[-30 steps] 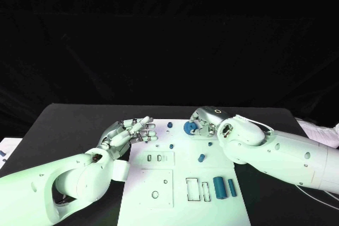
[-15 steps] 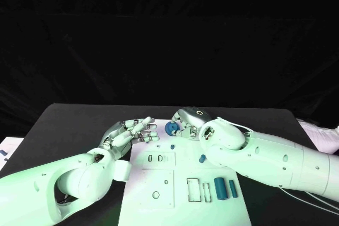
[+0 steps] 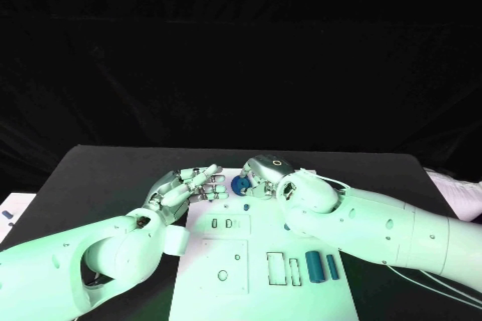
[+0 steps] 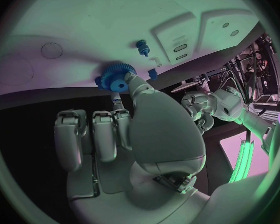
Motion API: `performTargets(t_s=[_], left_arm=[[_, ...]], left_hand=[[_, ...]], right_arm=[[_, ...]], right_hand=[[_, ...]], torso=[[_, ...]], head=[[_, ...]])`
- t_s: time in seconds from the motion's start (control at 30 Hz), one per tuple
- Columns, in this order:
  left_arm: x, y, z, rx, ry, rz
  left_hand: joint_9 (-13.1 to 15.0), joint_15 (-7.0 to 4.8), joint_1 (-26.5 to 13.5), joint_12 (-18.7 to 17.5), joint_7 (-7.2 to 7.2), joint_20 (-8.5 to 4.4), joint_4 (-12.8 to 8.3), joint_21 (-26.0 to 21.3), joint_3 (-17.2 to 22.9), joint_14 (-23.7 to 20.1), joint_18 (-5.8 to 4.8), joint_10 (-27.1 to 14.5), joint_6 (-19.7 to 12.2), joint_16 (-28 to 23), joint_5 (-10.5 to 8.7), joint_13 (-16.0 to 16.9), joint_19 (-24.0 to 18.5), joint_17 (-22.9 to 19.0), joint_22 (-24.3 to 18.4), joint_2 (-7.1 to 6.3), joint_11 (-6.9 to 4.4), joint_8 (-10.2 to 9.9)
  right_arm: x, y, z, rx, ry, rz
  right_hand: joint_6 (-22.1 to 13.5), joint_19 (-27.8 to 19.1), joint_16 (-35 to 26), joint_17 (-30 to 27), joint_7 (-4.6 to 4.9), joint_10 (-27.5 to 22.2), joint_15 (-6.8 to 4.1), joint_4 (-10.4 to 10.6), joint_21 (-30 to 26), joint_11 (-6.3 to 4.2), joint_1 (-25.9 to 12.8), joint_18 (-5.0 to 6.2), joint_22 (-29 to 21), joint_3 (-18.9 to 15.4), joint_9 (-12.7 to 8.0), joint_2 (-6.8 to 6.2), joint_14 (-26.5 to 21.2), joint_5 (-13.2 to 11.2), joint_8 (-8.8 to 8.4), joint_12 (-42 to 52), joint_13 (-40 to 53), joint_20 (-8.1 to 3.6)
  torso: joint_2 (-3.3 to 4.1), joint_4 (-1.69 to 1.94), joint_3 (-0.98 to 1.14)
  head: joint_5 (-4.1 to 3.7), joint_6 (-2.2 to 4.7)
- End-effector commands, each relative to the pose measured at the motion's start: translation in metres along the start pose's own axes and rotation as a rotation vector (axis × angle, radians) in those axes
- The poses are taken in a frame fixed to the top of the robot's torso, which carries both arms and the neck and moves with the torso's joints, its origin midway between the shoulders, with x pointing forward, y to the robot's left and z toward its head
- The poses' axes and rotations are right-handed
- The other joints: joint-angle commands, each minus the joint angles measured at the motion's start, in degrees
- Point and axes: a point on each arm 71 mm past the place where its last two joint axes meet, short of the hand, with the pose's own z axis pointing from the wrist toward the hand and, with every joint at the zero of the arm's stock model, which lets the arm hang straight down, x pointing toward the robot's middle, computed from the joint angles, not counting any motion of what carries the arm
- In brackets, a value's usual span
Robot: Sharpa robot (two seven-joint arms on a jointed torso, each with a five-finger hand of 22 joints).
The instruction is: Assemble the parts on the task board
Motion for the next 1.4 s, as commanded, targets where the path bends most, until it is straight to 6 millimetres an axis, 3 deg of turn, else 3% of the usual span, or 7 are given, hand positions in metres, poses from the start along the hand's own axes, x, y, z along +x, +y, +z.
performTargets(t_s=[0.03, 0.27, 0.5, 0.7, 0.83, 1.13, 1.4], left_arm=[[0.003, -0.001, 0.001, 0.005, 0.022, -0.011], [0.003, -0.001, 0.001, 0.005, 0.021, -0.011], [0.003, -0.001, 0.001, 0.003, 0.022, -0.011], [0.002, 0.0, 0.001, 0.002, 0.021, -0.011], [0.002, 0.0, 0.001, 0.002, 0.021, -0.011], [0.002, 0.0, 0.001, 0.002, 0.02, -0.011], [0.0, -0.001, 0.0, 0.002, 0.015, -0.008]], left_hand=[[0.0, 0.22, 0.3, -0.4, 0.06, 0.24, -0.2, -0.3, 0.0, 0.0, 0.63, 0.2, 0.2, -0.2, 0.23, 0.0, -0.2, 0.1, -0.1, 0.45, 0.12, -0.4], [0.0, 0.22, 0.3, -0.4, 0.06, 0.24, -0.2, -0.3, 0.0, 0.0, 0.63, 0.2, 0.2, -0.2, 0.23, 0.0, -0.2, 0.1, -0.1, 0.45, 0.12, -0.4], [0.0, 0.22, 0.3, -0.4, 0.06, 0.24, -0.2, -0.3, 0.0, 0.0, 0.63, 0.2, 0.2, -0.2, 0.23, 0.0, -0.2, 0.1, -0.1, 0.45, 0.12, -0.4], [0.0, 0.23, 0.3, -0.4, 0.08, 0.25, -0.3, -0.3, 0.0, 0.0, 0.63, 0.2, 0.2, -0.3, 0.22, 0.0, -0.1, 0.2, -0.1, 0.47, 0.14, -0.5], [0.0, 0.23, 0.3, -0.4, 0.08, 0.25, -0.3, -0.3, 0.0, 0.0, 0.63, 0.2, 0.2, -0.3, 0.22, 0.0, -0.1, 0.2, -0.1, 0.47, 0.14, -0.5], [0.0, 0.23, 0.3, -0.4, 0.08, 0.25, -0.3, -0.3, 0.0, 0.0, 0.63, 0.2, 0.2, -0.3, 0.22, 0.0, -0.1, 0.2, -0.1, 0.47, 0.14, -0.5], [0.0, 0.23, 0.3, -0.4, 0.08, 0.25, -0.3, -0.3, 0.0, 0.0, 0.63, 0.2, 0.2, -0.3, 0.22, 0.0, -0.1, 0.2, -0.1, 0.47, 0.14, -0.5]], right_arm=[[0.005, -0.001, 0.001, 0.006, 0.03, -0.023], [0.008, 0.0, 0.004, 0.006, 0.038, -0.019], [0.009, -0.001, 0.005, 0.013, 0.039, -0.013], [0.011, -0.003, 0.006, 0.027, 0.067, -0.01], [0.013, -0.004, 0.006, 0.039, 0.095, -0.006], [0.011, -0.009, 0.004, 0.058, 0.068, 0.019], [-0.011, -0.025, -0.013, 0.004, -0.125, 0.151]], right_hand=[[2.1, 1.9, 0.1, 7.0, -1.0, 3.1, -0.24, 0.1, 0.3, -0.08, -0.8, -0.83, 9.5, 0.4, 0.7, 0.13, 4.5, -0.5, -0.33, -0.5, 9.4, -0.04], [0.4, 1.9, 0.0, 7.0, -0.29, 2.6, 0.23, 0.7, 0.2, 0.52, -2.2, -0.82, 9.5, 0.3, 0.3, -0.8, 4.4, -1.0, -1.69, -1.6, 8.7, 0.27], [-4.8, 1.5, 0.2, 7.3, 1.05, 0.9, 1.35, 2.5, 0.1, 1.78, -5.2, -0.74, 9.2, -1.7, -0.8, -2.09, 4.5, -3.2, -2.8, -5.1, 6.3, 1.3], [-5.7, 1.5, 0.4, 7.9, 1.32, 0.6, 1.76, 6.2, 0.1, 2.14, -8.9, -0.73, 9.2, -3.4, -0.6, -1.35, 4.6, -3.0, -2.56, -5.8, 5.9, 1.85], [-5.1, 1.6, 0.6, 8.2, 1.19, 0.8, 1.74, 8.5, 0.1, 2.07, -11.0, -0.75, 9.4, -4.1, -0.4, -0.26, 4.6, -1.2, -2.37, -5.5, 6.2, 1.91], [-3.9, 1.7, 0.8, 8.6, 0.85, 1.1, 1.53, 8.5, 0.2, 1.79, -11.2, -0.79, 9.6, -4.1, -0.1, 0.75, 4.7, 0.7, -2.15, -4.9, 6.7, 1.78], [-4.6, 1.7, 0.7, 8.6, 1.05, 1.0, 1.54, 7.8, 0.2, 1.88, -9.8, -0.79, 9.6, -4.3, -0.3, -0.09, 4.7, 0.8, -2.68, -5.3, 6.6, 1.69]], torso=[[-0.01, -0.06, 0.02], [-0.02, -0.06, 0.01], [-0.02, -0.07, 0.0], [-0.01, -0.07, -0.01], [-0.01, -0.09, -0.02], [0.0, -0.07, 0.06], [-0.08, -0.45, 0.14]], head=[[0.07, -0.1], [0.14, -0.17], [0.11, -0.22], [0.07, -0.23], [0.03, -0.27], [0.0, -0.19], [0.16, -0.02]])
